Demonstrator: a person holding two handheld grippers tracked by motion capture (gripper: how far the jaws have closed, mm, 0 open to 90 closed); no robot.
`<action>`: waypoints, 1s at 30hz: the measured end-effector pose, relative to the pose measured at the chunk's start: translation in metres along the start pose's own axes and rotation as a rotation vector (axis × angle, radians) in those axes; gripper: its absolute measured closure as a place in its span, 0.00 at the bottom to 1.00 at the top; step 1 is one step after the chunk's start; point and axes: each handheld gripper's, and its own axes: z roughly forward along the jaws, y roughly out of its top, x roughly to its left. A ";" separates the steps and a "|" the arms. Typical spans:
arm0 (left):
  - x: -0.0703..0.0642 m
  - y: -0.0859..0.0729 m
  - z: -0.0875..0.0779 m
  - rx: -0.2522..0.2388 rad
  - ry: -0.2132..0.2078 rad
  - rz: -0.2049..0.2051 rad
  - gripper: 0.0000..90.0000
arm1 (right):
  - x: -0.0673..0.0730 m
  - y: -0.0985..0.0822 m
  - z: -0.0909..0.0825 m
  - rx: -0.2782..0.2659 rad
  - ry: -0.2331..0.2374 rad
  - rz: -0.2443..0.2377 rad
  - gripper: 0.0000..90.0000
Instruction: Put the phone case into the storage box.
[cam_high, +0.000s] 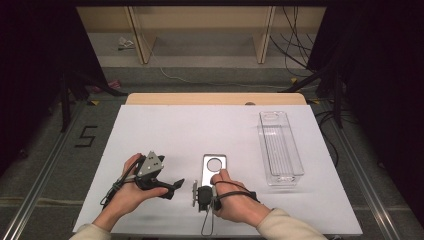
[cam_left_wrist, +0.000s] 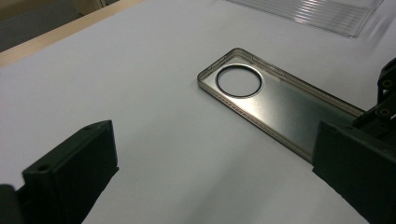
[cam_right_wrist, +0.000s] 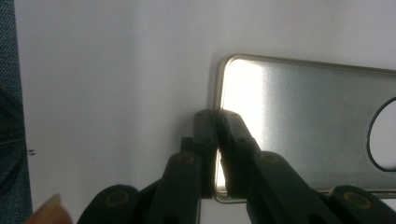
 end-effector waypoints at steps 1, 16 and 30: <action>0.000 0.000 0.000 0.000 0.000 0.000 0.00 | 0.000 0.000 0.000 0.000 0.000 0.001 0.96; 0.000 -0.001 0.001 0.005 0.002 -0.008 0.00 | 0.000 -0.002 -0.001 -0.006 0.005 -0.015 0.99; 0.002 -0.003 0.002 0.005 0.004 -0.016 0.01 | 0.001 -0.006 -0.003 -0.025 -0.020 -0.016 0.99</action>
